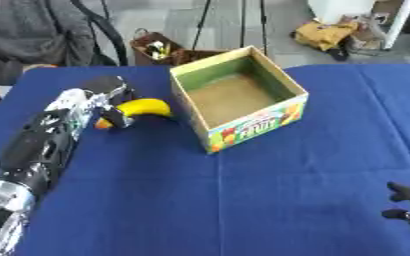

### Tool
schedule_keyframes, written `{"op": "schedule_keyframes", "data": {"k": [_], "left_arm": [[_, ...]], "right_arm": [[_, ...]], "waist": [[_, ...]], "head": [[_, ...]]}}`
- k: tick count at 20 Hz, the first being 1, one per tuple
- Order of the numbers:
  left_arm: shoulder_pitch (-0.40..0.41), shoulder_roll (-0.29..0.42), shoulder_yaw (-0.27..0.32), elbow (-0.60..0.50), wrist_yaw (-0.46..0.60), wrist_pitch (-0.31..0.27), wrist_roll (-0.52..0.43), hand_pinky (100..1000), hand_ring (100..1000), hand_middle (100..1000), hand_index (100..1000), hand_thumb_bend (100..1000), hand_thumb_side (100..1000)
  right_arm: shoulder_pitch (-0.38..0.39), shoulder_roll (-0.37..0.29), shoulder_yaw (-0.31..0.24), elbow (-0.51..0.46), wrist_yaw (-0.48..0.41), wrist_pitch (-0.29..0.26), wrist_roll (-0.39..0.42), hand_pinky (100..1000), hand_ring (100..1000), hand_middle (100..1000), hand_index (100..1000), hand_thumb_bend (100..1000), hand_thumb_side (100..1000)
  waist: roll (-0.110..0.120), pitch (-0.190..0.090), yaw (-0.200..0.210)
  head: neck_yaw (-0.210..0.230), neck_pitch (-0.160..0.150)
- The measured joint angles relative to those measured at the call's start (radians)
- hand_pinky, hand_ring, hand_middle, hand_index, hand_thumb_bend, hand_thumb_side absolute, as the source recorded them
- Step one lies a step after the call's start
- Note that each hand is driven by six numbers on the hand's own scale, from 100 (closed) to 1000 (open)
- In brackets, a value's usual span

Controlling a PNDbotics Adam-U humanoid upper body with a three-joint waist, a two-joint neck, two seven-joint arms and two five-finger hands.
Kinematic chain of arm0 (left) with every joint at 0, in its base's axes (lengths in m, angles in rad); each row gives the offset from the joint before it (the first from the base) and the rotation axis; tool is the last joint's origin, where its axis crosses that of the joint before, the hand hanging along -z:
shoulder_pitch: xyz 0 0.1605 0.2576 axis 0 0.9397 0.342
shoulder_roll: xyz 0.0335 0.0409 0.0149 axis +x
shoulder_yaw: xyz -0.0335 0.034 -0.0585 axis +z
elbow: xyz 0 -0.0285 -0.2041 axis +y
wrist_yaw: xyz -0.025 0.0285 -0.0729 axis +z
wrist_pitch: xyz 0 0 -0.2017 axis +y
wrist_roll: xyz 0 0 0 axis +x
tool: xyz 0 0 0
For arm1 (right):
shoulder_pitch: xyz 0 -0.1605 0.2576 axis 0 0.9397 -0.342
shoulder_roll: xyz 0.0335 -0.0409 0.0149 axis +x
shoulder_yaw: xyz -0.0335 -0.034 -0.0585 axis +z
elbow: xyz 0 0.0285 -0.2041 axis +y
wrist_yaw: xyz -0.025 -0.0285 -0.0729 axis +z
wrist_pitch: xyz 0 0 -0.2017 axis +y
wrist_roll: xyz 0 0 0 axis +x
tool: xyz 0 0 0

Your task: Pick up objects on the table and place them in the box.

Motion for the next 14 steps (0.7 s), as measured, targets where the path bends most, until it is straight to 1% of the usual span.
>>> {"op": "schedule_keyframes", "data": {"k": [6, 11, 14], "left_arm": [[-0.017, 0.015, 0.012, -0.062, 0.088, -0.025, -0.034, 610, 366, 267, 470, 100, 210], [-0.047, 0.054, 0.013, -0.142, 0.171, -0.036, -0.084, 616, 370, 267, 473, 100, 200], [-0.07, 0.061, 0.004, -0.188, 0.22, -0.04, -0.116, 620, 376, 274, 479, 100, 195]], "right_arm": [[0.0, 0.0, 0.0, 0.0, 0.0, 0.0, -0.001, 671, 967, 600, 656, 100, 958], [0.0, 0.0, -0.001, 0.0, 0.0, 0.0, -0.001, 671, 967, 600, 656, 100, 957], [0.001, -0.001, -0.001, 0.001, 0.0, 0.0, -0.001, 671, 968, 600, 656, 100, 956]], "waist": [[0.001, -0.001, 0.003], [0.007, -0.007, 0.003], [0.009, -0.011, 0.002]], "head": [[0.0, -0.001], [-0.001, -0.003], [0.001, -0.003]]}}
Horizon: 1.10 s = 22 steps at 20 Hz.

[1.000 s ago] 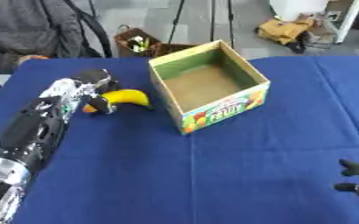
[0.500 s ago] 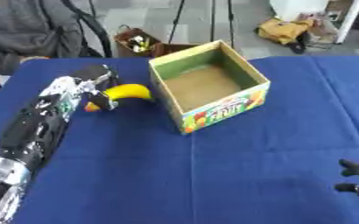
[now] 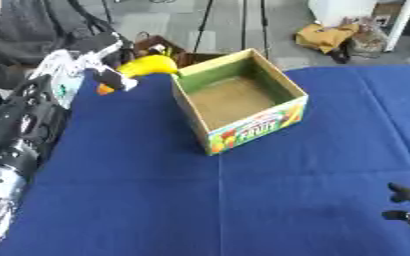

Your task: Pick up objects on the table and place them in the box.

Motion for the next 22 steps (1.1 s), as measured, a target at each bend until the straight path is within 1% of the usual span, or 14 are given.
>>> {"op": "schedule_keyframes", "data": {"k": [3, 8, 9, 12, 14, 20, 22], "left_arm": [[-0.025, -0.007, -0.023, -0.029, 0.041, 0.005, -0.029, 622, 378, 276, 481, 100, 192], [-0.061, -0.074, -0.06, -0.049, 0.04, 0.009, -0.045, 631, 383, 286, 491, 100, 161], [-0.067, -0.089, -0.066, -0.049, 0.031, 0.008, -0.045, 636, 388, 292, 486, 100, 140], [-0.08, -0.132, -0.082, -0.049, -0.007, 0.007, -0.032, 642, 395, 299, 496, 100, 120], [-0.084, -0.153, -0.091, -0.043, -0.038, 0.007, -0.017, 644, 400, 304, 501, 100, 117], [-0.08, -0.19, -0.097, -0.009, -0.136, 0.006, 0.034, 645, 410, 319, 518, 100, 119], [-0.072, -0.199, -0.096, 0.007, -0.166, 0.005, 0.047, 645, 415, 326, 525, 100, 121]], "right_arm": [[0.0, 0.0, 0.001, 0.003, 0.0, 0.001, 0.001, 672, 968, 600, 656, 100, 958], [-0.001, 0.0, 0.002, 0.005, -0.001, 0.004, 0.006, 672, 968, 600, 656, 100, 960], [-0.001, 0.0, 0.003, 0.005, -0.001, 0.005, 0.007, 672, 968, 600, 656, 100, 961], [-0.003, 0.0, 0.01, 0.006, -0.002, 0.009, 0.012, 672, 968, 600, 656, 100, 965], [-0.007, 0.0, 0.015, 0.008, -0.003, 0.01, 0.018, 672, 968, 600, 656, 100, 967], [-0.012, 0.0, 0.023, 0.011, -0.003, 0.012, 0.027, 671, 968, 599, 655, 100, 970], [-0.015, 0.0, 0.024, 0.011, -0.003, 0.012, 0.028, 671, 968, 600, 655, 100, 972]], "waist": [[0.0, -0.002, -0.007], [0.001, -0.002, -0.035], [0.002, -0.002, -0.044], [0.012, -0.001, -0.067], [0.014, 0.0, -0.08], [0.016, 0.014, -0.104], [0.016, 0.017, -0.106]], "head": [[0.005, -0.001], [0.021, -0.009], [0.025, -0.01], [0.035, -0.011], [0.038, -0.017], [0.045, -0.022], [0.047, -0.023]]}}
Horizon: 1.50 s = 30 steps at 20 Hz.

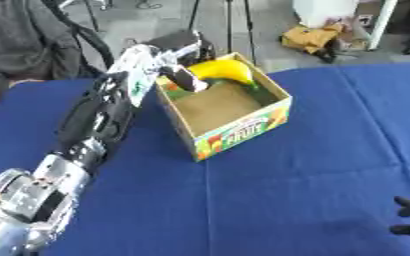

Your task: Pick up objects on the table and place them in the box.

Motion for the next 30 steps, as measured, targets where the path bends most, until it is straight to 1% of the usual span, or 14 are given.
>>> {"op": "schedule_keyframes", "data": {"k": [9, 11, 12, 14, 15, 16, 17, 18, 19, 22, 24, 25, 27, 30], "left_arm": [[0.036, -0.023, 0.006, 0.062, -0.082, -0.014, 0.038, 651, 438, 353, 556, 100, 121], [0.038, -0.027, 0.006, 0.067, -0.086, -0.019, 0.044, 668, 474, 396, 599, 100, 100], [0.038, -0.03, 0.006, 0.067, -0.087, -0.022, 0.047, 683, 505, 435, 637, 100, 111], [0.038, -0.032, 0.006, 0.067, -0.087, -0.036, 0.046, 719, 585, 519, 712, 207, 260], [0.039, -0.035, 0.006, 0.067, -0.086, -0.047, 0.044, 782, 699, 642, 790, 413, 574], [0.039, -0.039, 0.006, 0.066, -0.082, -0.059, 0.041, 824, 761, 729, 834, 577, 770], [0.039, -0.04, 0.005, 0.065, -0.079, -0.072, 0.04, 849, 795, 768, 857, 665, 858], [0.039, -0.041, 0.004, 0.061, -0.073, -0.085, 0.04, 849, 795, 768, 857, 665, 858], [0.039, -0.041, 0.003, 0.058, -0.069, -0.099, 0.042, 920, 883, 866, 918, 791, 1000], [0.04, -0.04, 0.005, 0.037, -0.044, -0.129, 0.061, 973, 938, 934, 964, 714, 1000], [0.04, -0.039, 0.01, 0.011, -0.02, -0.135, 0.084, 973, 939, 935, 963, 714, 1000], [0.04, -0.038, 0.013, -0.001, -0.007, -0.135, 0.098, 958, 932, 929, 954, 653, 1000], [0.04, -0.038, 0.02, -0.027, 0.02, -0.138, 0.126, 940, 919, 918, 944, 587, 1000], [0.06, -0.021, 0.034, -0.087, 0.063, -0.148, 0.172, 923, 906, 905, 934, 556, 999]], "right_arm": [[-0.004, 0.0, 0.002, 0.0, 0.0, 0.001, 0.004, 671, 968, 599, 654, 100, 974], [-0.004, 0.0, 0.002, 0.0, 0.0, 0.001, 0.004, 671, 968, 599, 654, 100, 974], [-0.004, 0.0, 0.002, 0.0, 0.0, 0.001, 0.004, 672, 968, 599, 654, 100, 974], [-0.004, 0.0, 0.002, 0.0, 0.0, 0.001, 0.004, 671, 968, 599, 653, 100, 973], [-0.004, 0.001, 0.002, 0.0, 0.0, 0.001, 0.004, 671, 968, 599, 652, 100, 974], [-0.004, 0.001, 0.002, 0.0, 0.0, 0.001, 0.004, 671, 968, 599, 652, 100, 974], [-0.004, 0.001, 0.002, 0.0, 0.0, 0.001, 0.004, 671, 968, 599, 652, 100, 973], [-0.004, 0.001, 0.002, 0.0, 0.0, 0.001, 0.004, 671, 968, 599, 652, 100, 973], [-0.004, 0.001, 0.002, 0.0, 0.0, 0.001, 0.004, 672, 968, 599, 651, 100, 973], [-0.004, 0.001, 0.002, 0.0, 0.0, 0.001, 0.004, 671, 968, 599, 651, 100, 973], [-0.004, 0.001, 0.002, 0.0, 0.0, 0.001, 0.004, 671, 968, 599, 651, 100, 972], [-0.005, 0.001, 0.002, 0.0, 0.0, 0.001, 0.004, 671, 968, 599, 651, 100, 971], [-0.005, 0.001, 0.002, 0.001, 0.0, 0.001, 0.004, 671, 968, 599, 650, 100, 972], [-0.005, 0.001, 0.001, 0.001, 0.0, 0.001, 0.003, 671, 967, 599, 650, 100, 971]], "waist": [[-0.003, 0.007, -0.005], [-0.003, 0.007, -0.006], [-0.003, 0.007, -0.006], [-0.003, 0.007, -0.007], [-0.003, 0.007, -0.007], [-0.003, 0.007, -0.007], [-0.003, 0.007, -0.007], [-0.003, 0.007, -0.006], [-0.003, 0.007, -0.006], [-0.004, 0.007, -0.003], [-0.004, 0.006, 0.001], [-0.004, 0.006, 0.002], [-0.004, 0.006, 0.01], [-0.004, 0.006, 0.026]], "head": [[0.001, -0.004], [0.001, -0.004], [0.001, -0.004], [0.002, -0.004], [0.004, -0.004], [0.004, -0.004], [0.004, -0.004], [0.004, -0.004], [0.005, -0.004], [0.005, -0.005], [0.004, -0.005], [0.004, -0.005], [0.003, -0.005], [-0.001, -0.005]]}}
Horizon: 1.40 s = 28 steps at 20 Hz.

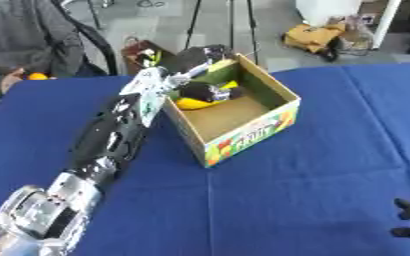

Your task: Pick up objects on the table and place them in the box.

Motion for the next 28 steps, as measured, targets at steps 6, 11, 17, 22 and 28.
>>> {"op": "schedule_keyframes", "data": {"k": [6, 11, 17, 22, 28], "left_arm": [[0.101, 0.056, 0.027, -0.141, 0.089, -0.021, 0.09, 832, 820, 802, 855, 390, 907], [0.221, 0.059, 0.048, -0.264, 0.165, -0.004, 0.166, 765, 758, 740, 817, 260, 961], [0.364, 0.016, 0.061, -0.408, 0.255, 0.073, 0.253, 742, 738, 708, 800, 213, 1000], [0.483, -0.049, 0.066, -0.493, 0.329, 0.143, 0.261, 734, 729, 693, 790, 211, 1000], [0.627, -0.098, 0.065, -0.623, 0.42, 0.231, 0.225, 731, 724, 684, 784, 164, 1000]], "right_arm": [[0.001, 0.0, -0.012, 0.002, 0.001, -0.003, -0.007, 672, 967, 598, 650, 100, 973], [0.001, 0.004, -0.02, 0.004, 0.001, -0.007, -0.015, 672, 968, 598, 650, 100, 973], [0.0, 0.008, -0.036, 0.004, -0.005, -0.023, -0.036, 657, 953, 583, 640, 100, 962], [0.0, 0.009, -0.039, 0.0, -0.022, -0.035, -0.064, 651, 942, 572, 636, 100, 947], [0.0, 0.009, -0.042, -0.003, -0.052, -0.046, -0.097, 645, 930, 560, 628, 100, 937]], "waist": [[0.0, 0.0, 0.044], [-0.003, 0.008, 0.077], [-0.011, 0.013, 0.108], [-0.012, 0.013, 0.119], [-0.017, 0.008, 0.116]], "head": [[-0.021, -0.004], [-0.041, -0.009], [-0.055, -0.012], [-0.057, -0.012], [-0.054, -0.008]]}}
